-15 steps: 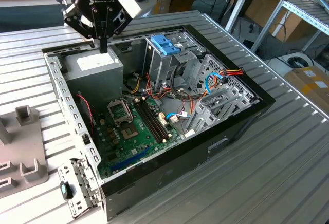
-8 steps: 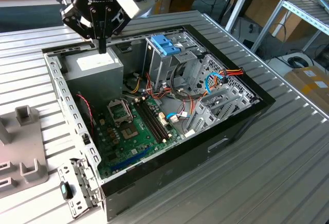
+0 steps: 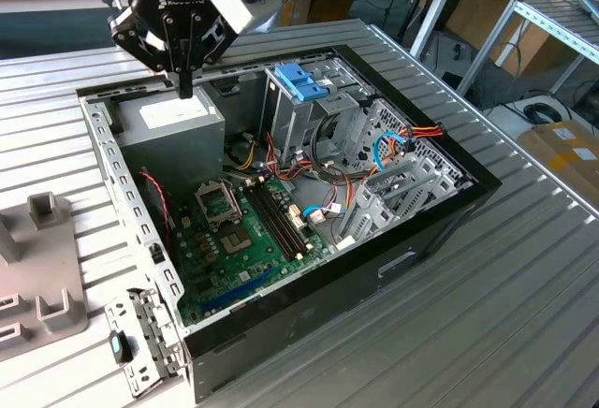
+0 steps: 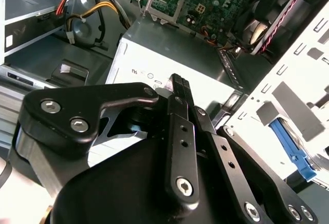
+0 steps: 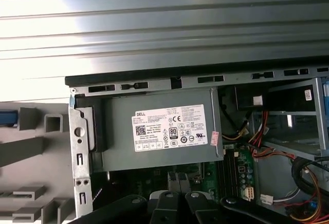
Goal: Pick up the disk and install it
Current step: 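Reach for the disk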
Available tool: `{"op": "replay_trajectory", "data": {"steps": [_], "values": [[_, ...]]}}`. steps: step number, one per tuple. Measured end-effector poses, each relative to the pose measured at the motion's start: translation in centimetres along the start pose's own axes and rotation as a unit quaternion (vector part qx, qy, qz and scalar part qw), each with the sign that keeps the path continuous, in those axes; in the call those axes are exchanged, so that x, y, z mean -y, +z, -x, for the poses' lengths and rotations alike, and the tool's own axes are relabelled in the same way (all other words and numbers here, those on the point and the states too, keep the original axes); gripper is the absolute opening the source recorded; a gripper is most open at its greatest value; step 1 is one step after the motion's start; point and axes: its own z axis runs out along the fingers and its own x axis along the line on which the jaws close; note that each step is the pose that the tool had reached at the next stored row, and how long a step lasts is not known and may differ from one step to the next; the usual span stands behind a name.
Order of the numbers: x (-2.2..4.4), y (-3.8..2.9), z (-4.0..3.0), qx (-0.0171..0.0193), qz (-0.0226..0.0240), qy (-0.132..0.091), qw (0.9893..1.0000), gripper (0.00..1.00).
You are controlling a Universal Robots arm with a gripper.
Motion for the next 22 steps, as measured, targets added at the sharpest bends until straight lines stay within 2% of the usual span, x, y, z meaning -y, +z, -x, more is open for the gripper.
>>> {"op": "replay_trajectory", "data": {"steps": [22], "values": [[0.05,-0.02,-0.63,0.0004,-0.0049,0.0,1.0,0.11]]}}
